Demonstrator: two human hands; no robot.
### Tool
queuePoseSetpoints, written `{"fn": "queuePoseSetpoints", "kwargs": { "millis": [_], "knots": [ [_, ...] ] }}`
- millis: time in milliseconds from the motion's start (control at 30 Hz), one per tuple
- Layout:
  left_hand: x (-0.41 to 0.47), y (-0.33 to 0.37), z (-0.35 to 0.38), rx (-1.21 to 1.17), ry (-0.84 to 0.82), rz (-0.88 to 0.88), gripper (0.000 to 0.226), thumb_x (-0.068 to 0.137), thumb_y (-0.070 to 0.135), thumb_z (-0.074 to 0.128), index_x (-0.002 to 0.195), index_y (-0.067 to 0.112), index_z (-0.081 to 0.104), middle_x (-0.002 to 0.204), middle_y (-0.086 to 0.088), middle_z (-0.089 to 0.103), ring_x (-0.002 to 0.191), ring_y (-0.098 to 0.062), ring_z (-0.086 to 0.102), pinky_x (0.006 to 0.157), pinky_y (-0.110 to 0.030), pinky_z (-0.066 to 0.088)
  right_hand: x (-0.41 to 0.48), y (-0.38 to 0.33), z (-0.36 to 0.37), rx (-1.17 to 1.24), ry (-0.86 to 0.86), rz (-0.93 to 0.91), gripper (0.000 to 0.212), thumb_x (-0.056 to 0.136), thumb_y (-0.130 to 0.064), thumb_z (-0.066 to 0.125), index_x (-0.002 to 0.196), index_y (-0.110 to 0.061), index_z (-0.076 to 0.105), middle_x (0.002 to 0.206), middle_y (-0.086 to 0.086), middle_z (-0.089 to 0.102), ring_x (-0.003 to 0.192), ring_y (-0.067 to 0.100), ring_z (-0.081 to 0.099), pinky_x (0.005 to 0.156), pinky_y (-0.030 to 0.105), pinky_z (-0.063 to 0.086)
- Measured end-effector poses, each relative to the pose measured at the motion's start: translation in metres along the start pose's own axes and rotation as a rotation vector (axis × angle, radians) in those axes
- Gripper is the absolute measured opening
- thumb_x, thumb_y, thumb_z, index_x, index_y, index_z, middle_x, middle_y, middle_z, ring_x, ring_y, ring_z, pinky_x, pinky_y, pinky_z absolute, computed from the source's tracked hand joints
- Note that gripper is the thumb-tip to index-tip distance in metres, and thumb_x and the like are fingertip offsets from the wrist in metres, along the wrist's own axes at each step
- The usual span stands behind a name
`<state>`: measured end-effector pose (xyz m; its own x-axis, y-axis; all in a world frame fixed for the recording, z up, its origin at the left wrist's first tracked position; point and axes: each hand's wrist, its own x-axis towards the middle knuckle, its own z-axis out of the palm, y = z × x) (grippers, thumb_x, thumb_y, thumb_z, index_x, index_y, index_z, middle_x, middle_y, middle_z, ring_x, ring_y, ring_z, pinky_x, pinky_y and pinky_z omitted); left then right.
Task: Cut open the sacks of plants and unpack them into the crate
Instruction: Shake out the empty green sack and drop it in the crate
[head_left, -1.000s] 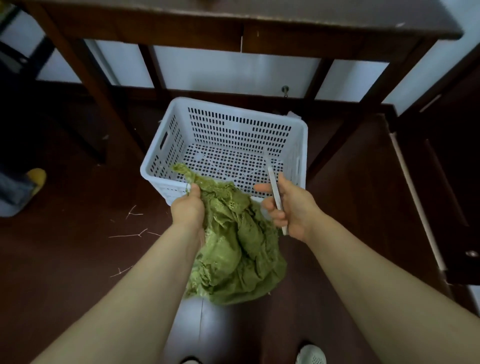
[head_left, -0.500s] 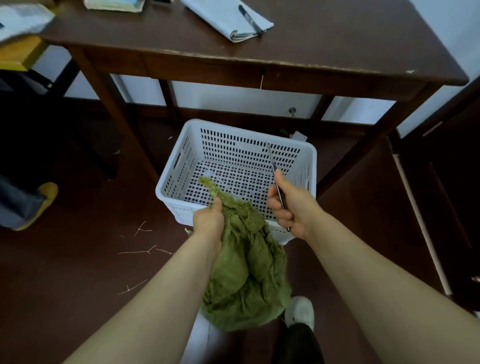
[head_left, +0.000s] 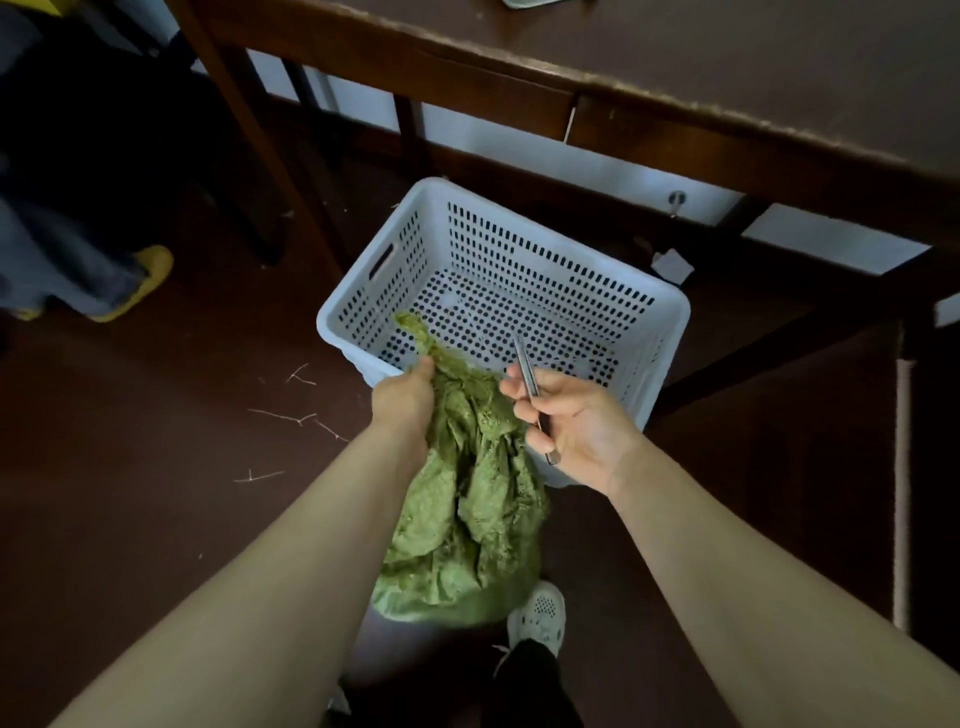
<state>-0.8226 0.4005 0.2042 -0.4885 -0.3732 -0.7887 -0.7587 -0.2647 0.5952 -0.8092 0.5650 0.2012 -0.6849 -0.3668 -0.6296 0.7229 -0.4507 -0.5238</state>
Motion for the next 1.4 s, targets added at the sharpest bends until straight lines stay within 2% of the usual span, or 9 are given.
{"fn": "queuePoseSetpoints", "kwargs": {
  "millis": [233, 433, 700, 900, 967, 1067, 1167, 1233, 1400],
  "knots": [
    [-0.001, -0.007, 0.001, -0.017, 0.067, -0.047, 0.041, 0.092, 0.038, 0.057, 0.117, 0.006, 0.057, 0.104, -0.013, 0.068, 0.095, -0.033, 0.066, 0.089, -0.049, 0.053, 0.015, -0.002, -0.006, -0.023, 0.006, 0.074, 0.035, 0.094, 0.005, 0.038, 0.128, 0.006, 0.048, 0.095, 0.013, 0.068, 0.066, 0.012, 0.047, 0.054, 0.021, 0.036],
    [0.006, -0.014, 0.003, -0.014, 0.078, -0.064, 0.042, 0.091, 0.042, 0.057, 0.114, 0.006, 0.056, 0.104, -0.014, 0.067, 0.098, -0.036, 0.064, 0.09, -0.054, 0.051, 0.023, 0.004, -0.008, -0.233, -0.005, 0.185, 0.03, 0.103, -0.018, 0.038, 0.125, -0.029, 0.055, 0.093, 0.007, 0.071, 0.048, 0.01, 0.042, 0.041, 0.02, 0.027],
    [0.014, -0.022, -0.005, -0.05, 0.071, -0.085, 0.048, 0.089, 0.043, 0.06, 0.121, 0.008, 0.054, 0.105, -0.012, 0.067, 0.096, -0.034, 0.066, 0.088, -0.051, 0.053, 0.033, 0.013, -0.013, -0.102, 0.09, 0.173, 0.038, 0.09, 0.013, 0.033, 0.118, -0.002, 0.053, 0.08, 0.009, 0.061, 0.044, 0.007, 0.039, 0.034, 0.018, 0.024],
    [0.015, -0.021, -0.013, -0.062, 0.012, -0.106, 0.042, 0.094, 0.035, 0.056, 0.123, 0.006, 0.053, 0.103, -0.013, 0.068, 0.085, -0.028, 0.068, 0.07, -0.04, 0.057, 0.038, 0.016, -0.006, -0.591, 0.133, 0.065, 0.059, 0.081, 0.01, 0.059, 0.132, -0.017, 0.049, 0.112, 0.001, 0.061, 0.034, 0.0, 0.039, 0.031, 0.014, 0.025],
    [0.015, -0.02, -0.018, -0.082, -0.009, -0.129, 0.036, 0.096, 0.032, 0.053, 0.119, 0.004, 0.057, 0.093, -0.012, 0.07, 0.075, -0.025, 0.068, 0.06, -0.033, 0.055, 0.04, 0.023, -0.004, -0.684, 0.073, 0.059, 0.087, 0.074, 0.006, 0.071, 0.144, -0.032, 0.035, 0.132, -0.003, 0.054, 0.054, -0.004, 0.054, 0.039, 0.013, 0.04],
    [0.017, -0.025, -0.026, -0.065, -0.076, -0.182, 0.032, 0.097, 0.03, 0.051, 0.111, 0.004, 0.062, 0.086, -0.011, 0.071, 0.071, -0.025, 0.068, 0.059, -0.032, 0.054, 0.041, 0.045, 0.003, -0.947, 0.019, 0.051, 0.102, 0.06, -0.017, 0.088, 0.144, -0.038, 0.033, 0.142, -0.008, 0.046, 0.117, 0.011, 0.054, 0.096, 0.037, 0.048],
    [0.017, -0.032, -0.033, -0.132, -0.255, -0.236, 0.038, 0.095, 0.038, 0.046, 0.101, 0.007, 0.068, 0.082, -0.007, 0.07, 0.067, -0.02, 0.064, 0.06, -0.028, 0.052, 0.046, 0.061, 0.009, -0.914, 0.151, -0.039, 0.041, 0.072, -0.012, 0.079, 0.11, -0.011, 0.064, 0.086, -0.001, 0.065, 0.068, 0.008, 0.061, 0.063, 0.025, 0.051],
    [0.021, -0.037, -0.043, -0.2, -0.269, -0.238, 0.049, 0.093, 0.044, 0.039, 0.083, 0.006, 0.069, 0.077, -0.008, 0.062, 0.065, -0.017, 0.054, 0.059, -0.027, 0.046, 0.048, 0.059, 0.013, -0.679, 0.388, -0.003, 0.005, 0.086, 0.0, 0.059, 0.083, -0.004, 0.062, 0.058, 0.0, 0.046, 0.037, 0.005, 0.035, 0.036, 0.018, 0.028],
    [0.028, -0.056, -0.073, -0.062, 0.053, -0.189, 0.023, 0.093, 0.017, 0.047, 0.107, 0.006, 0.063, 0.093, -0.008, 0.06, 0.068, -0.017, 0.05, 0.069, -0.032, 0.045, 0.034, 0.04, 0.035, -0.077, 0.584, 0.268, 0.03, 0.097, -0.026, 0.042, 0.069, -0.02, 0.05, 0.058, -0.005, 0.05, 0.028, 0.007, 0.026, 0.032, 0.014, 0.023]
  ]
}}
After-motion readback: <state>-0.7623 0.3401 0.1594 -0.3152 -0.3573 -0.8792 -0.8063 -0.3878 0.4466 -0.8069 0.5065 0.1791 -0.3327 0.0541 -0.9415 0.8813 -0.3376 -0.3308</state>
